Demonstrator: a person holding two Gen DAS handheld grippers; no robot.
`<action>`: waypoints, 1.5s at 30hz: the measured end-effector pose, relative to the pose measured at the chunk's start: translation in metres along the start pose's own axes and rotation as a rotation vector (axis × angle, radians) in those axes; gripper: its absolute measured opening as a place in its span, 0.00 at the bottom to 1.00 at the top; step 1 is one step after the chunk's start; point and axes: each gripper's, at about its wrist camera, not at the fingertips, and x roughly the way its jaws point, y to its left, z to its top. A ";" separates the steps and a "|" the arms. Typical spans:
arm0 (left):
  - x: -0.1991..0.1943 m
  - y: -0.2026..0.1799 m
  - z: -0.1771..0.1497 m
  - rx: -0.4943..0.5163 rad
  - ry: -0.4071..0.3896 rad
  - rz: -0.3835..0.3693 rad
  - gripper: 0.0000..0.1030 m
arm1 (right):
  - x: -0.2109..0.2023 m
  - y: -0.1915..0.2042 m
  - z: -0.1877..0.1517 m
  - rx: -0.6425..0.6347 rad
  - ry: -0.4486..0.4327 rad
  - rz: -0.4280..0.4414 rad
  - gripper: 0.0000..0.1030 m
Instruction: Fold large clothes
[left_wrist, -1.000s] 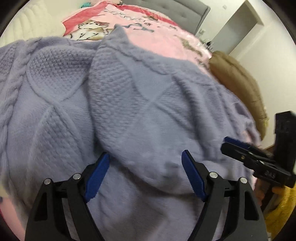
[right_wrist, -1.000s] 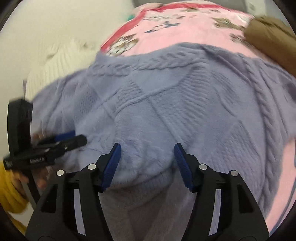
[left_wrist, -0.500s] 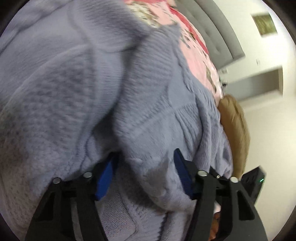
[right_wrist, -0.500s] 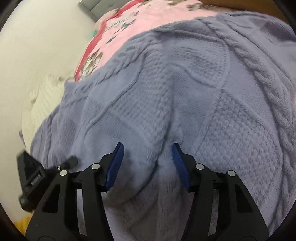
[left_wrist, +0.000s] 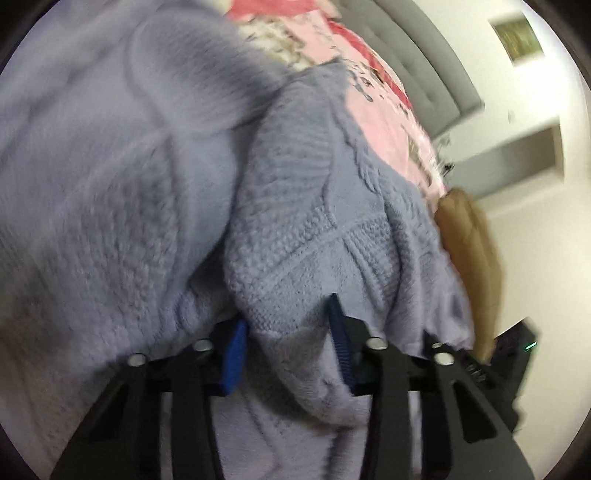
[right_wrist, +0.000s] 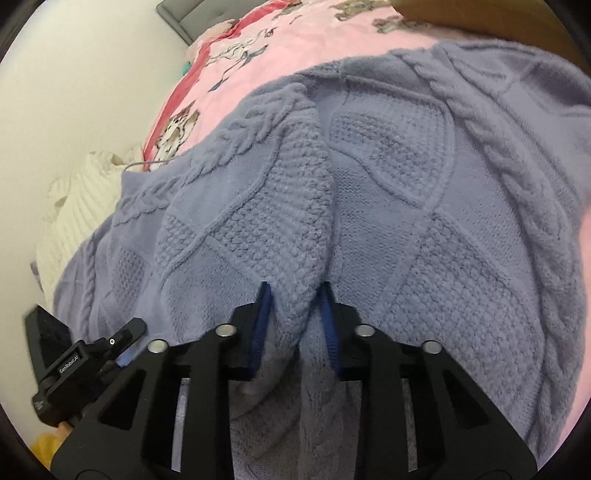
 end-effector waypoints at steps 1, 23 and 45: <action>-0.002 -0.003 0.002 0.025 -0.011 0.015 0.28 | -0.002 0.003 -0.002 -0.028 -0.004 -0.030 0.12; 0.002 -0.004 0.033 0.120 0.026 0.024 0.50 | -0.006 0.011 0.014 -0.090 0.018 -0.012 0.31; -0.032 0.000 0.045 0.228 -0.019 0.102 0.14 | -0.029 0.006 -0.001 -0.140 -0.032 -0.135 0.25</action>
